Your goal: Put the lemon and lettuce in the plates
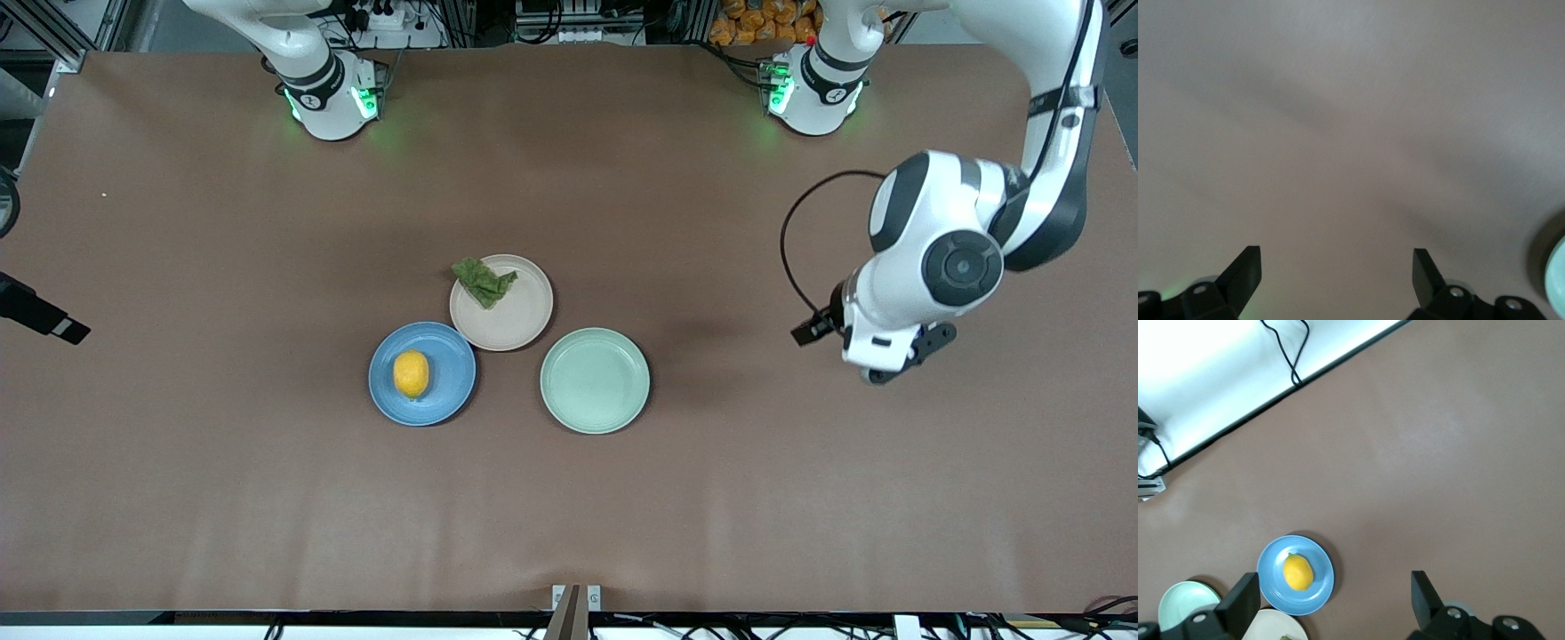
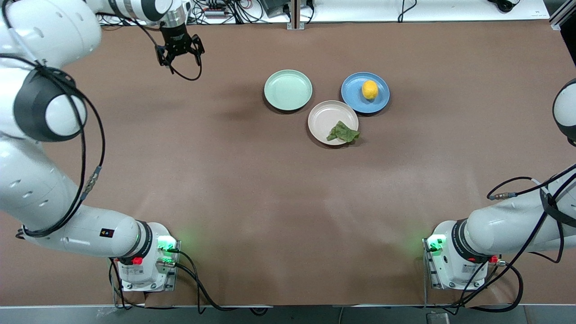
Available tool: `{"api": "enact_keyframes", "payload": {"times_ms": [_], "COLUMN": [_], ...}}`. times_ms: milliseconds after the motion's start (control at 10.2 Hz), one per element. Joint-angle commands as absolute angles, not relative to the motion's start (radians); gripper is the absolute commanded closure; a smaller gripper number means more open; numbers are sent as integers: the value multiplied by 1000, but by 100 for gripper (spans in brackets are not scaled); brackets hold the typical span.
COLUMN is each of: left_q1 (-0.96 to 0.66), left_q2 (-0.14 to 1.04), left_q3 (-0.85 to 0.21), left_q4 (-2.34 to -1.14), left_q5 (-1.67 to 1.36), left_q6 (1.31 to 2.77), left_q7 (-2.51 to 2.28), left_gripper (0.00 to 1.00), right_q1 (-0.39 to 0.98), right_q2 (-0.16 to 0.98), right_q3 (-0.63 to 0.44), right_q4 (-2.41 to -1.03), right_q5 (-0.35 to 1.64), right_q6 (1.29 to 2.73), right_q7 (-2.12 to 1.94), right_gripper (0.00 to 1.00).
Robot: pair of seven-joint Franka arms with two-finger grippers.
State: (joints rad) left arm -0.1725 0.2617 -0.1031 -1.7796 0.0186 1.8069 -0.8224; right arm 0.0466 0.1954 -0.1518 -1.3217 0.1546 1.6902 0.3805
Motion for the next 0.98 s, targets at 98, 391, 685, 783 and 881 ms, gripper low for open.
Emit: {"api": "enact_keyframes", "payload": {"times_ms": [98, 391, 685, 783, 881], "left_q1": [-153, -112, -78, -74, -72], "left_q2": [60, 26, 25, 11, -21], "left_q3": [-110, -112, -115, -115, -115], "left_q4": [-2038, -2004, -1866, -1835, -1826], "left_q5": [-40, -35, -31, -31, -37], "left_q6": [1816, 1839, 1910, 1910, 1910], "left_q7": [-706, -609, -555, -499, -456], "left_gripper": [0, 0, 0, 0, 0], "right_q1": [44, 55, 110, 121, 123], "right_q2": [202, 198, 196, 196, 195], "right_q3": [-152, -149, -146, -146, -149], "right_q4": [-1289, -1275, -1275, -1272, -1272], "right_q5": [170, 151, -10, -21, -20], "right_q6": [1681, 1581, 1540, 1542, 1542], "right_q7": [394, 391, 292, 260, 264], "right_gripper": [0, 0, 0, 0, 0]}}
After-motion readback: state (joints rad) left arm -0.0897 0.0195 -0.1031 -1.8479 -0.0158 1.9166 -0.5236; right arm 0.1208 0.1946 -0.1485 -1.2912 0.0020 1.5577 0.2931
